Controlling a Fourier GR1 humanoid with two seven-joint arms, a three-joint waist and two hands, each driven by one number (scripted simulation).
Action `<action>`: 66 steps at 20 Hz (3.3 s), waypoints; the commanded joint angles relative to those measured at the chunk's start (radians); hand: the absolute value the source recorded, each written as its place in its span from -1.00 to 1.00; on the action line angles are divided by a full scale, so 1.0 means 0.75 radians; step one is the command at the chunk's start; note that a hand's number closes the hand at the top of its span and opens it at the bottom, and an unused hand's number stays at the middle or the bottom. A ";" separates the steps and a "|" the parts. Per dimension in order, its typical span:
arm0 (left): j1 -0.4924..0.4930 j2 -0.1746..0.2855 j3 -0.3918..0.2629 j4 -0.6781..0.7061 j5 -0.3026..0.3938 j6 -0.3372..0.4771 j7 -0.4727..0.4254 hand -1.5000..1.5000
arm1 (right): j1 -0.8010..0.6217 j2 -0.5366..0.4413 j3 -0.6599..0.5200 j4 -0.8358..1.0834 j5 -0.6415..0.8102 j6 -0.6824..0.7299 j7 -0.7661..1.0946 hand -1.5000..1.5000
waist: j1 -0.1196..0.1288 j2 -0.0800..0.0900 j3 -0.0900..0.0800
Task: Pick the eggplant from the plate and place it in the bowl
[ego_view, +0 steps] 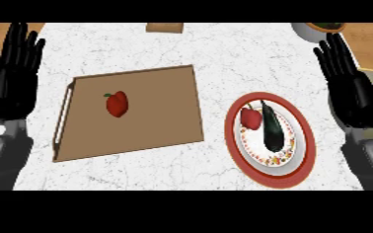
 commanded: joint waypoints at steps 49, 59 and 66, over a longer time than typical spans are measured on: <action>0.143 -0.339 -0.215 -0.070 -0.360 -0.066 0.268 0.00 | 0.129 0.068 0.102 -0.334 0.620 -0.066 1.419 -1.00 | -0.042 0.003 0.022; 0.215 -0.395 -0.198 -0.154 -0.418 -0.087 0.291 0.00 | 0.209 0.263 0.000 -0.271 0.621 -0.086 1.148 -1.00 | -0.039 0.003 0.023; 0.207 -0.471 -0.177 -0.045 -0.491 -0.112 0.215 0.00 | 0.245 0.364 -0.044 -0.151 0.649 -0.026 1.029 -1.00 | -0.039 0.004 0.023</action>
